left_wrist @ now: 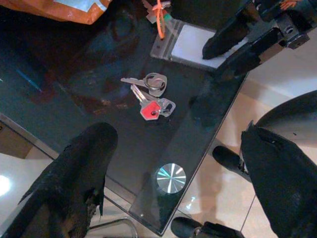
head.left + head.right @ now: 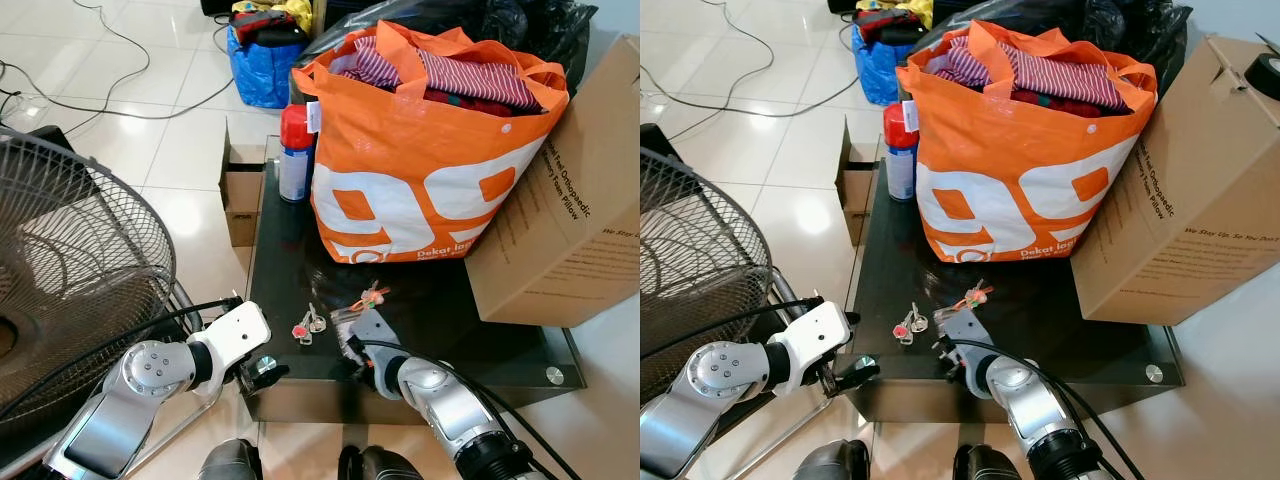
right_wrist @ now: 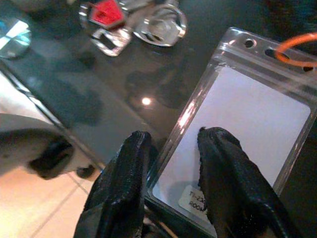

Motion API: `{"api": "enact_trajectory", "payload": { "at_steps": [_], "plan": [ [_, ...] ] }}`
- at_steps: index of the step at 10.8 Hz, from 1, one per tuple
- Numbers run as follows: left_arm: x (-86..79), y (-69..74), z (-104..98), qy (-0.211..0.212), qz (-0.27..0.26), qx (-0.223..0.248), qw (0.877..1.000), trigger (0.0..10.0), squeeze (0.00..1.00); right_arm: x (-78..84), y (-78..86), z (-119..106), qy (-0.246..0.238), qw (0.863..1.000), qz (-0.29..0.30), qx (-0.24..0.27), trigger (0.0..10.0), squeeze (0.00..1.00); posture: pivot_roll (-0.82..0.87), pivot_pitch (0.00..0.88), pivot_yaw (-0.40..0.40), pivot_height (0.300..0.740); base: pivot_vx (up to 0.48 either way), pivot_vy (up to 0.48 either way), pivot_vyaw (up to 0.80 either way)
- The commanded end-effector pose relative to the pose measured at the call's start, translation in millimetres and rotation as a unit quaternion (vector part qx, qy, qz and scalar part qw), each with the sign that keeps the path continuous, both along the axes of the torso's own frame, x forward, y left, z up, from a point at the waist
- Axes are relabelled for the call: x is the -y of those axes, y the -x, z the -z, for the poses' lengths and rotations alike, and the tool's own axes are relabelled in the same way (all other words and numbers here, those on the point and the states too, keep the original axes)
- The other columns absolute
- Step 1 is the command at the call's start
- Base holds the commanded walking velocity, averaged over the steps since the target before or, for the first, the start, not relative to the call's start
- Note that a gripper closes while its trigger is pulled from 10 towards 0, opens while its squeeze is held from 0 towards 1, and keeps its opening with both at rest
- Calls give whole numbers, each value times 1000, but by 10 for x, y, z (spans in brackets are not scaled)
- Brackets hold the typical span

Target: Hang keys on a hook

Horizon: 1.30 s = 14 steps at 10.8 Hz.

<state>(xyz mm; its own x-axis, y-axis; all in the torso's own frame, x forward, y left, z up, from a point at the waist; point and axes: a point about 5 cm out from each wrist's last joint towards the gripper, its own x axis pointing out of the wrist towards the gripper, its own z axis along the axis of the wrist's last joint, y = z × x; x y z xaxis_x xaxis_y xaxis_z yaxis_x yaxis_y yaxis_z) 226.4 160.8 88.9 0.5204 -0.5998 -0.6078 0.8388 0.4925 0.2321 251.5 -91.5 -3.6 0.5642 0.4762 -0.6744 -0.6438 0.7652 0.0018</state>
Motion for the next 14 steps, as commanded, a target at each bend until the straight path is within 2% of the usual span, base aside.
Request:
{"api": "enact_trajectory", "payload": {
  "at_steps": [1, 3, 7, 8, 9, 10, 11, 12, 13, 14],
  "plan": [
    [14, 20, 20, 0, 7, -8, 1000, 10000, 0, 98, 36, 62, 24, 1000, 13, -8, 10000, 0, 86, 104, -63, 740, 0, 0, 0],
    [-2, 30, 26, -3, 7, -10, 1000, 10000, 0, 248, 18, 83, 64, 998, 23, 2, 10000, 0, 86, 102, -64, 740, 0, 0, 0],
    [-3, 28, 29, -5, 8, -11, 1000, 10000, 0, 488, -117, -102, 62, 996, -48, 40, 10000, 0, 85, 107, -61, 740, 0, 0, 0],
    [-2, 30, 28, -4, 8, -11, 1000, 10000, 0, 502, -166, -187, 47, 996, -59, 55, 10000, 0, 85, 107, -61, 740, 0, 0, 0],
    [-7, 33, 31, -5, 8, -12, 1000, 10000, 0, 443, -225, -306, -9, 997, -40, 65, 10000, 0, 84, 109, -62, 740, 0, 0, 0],
    [-9, 35, 32, -5, 8, -12, 1000, 10000, 0, 405, -263, -355, -37, 997, -17, 69, 10000, 612, 84, 110, -63, 740, 0, 0, 0],
    [-9, 34, 32, -5, 7, -12, 1000, 10000, 0, 364, -333, -352, -44, 995, 40, 80, 10000, 1000, 85, 113, -62, 740, 0, 0, 0],
    [-8, 32, 31, -4, 7, -12, 1000, 10000, 0, 343, -366, -290, -19, 993, 81, 86, 10000, 1000, 85, 113, -62, 740, 0, 0, 0],
    [-8, 34, 30, -5, 7, -12, 1000, 10000, 0, 293, -367, -195, -2, 989, 121, 82, 10000, 0, 87, 118, -62, 740, 0, 0, 0],
    [-8, 34, 29, -5, 7, -12, 1000, 10000, 0, 270, -370, -153, -2, 987, 143, 78, 10000, 0, 88, 120, -63, 740, 0, 0, 0]
  ]
}}
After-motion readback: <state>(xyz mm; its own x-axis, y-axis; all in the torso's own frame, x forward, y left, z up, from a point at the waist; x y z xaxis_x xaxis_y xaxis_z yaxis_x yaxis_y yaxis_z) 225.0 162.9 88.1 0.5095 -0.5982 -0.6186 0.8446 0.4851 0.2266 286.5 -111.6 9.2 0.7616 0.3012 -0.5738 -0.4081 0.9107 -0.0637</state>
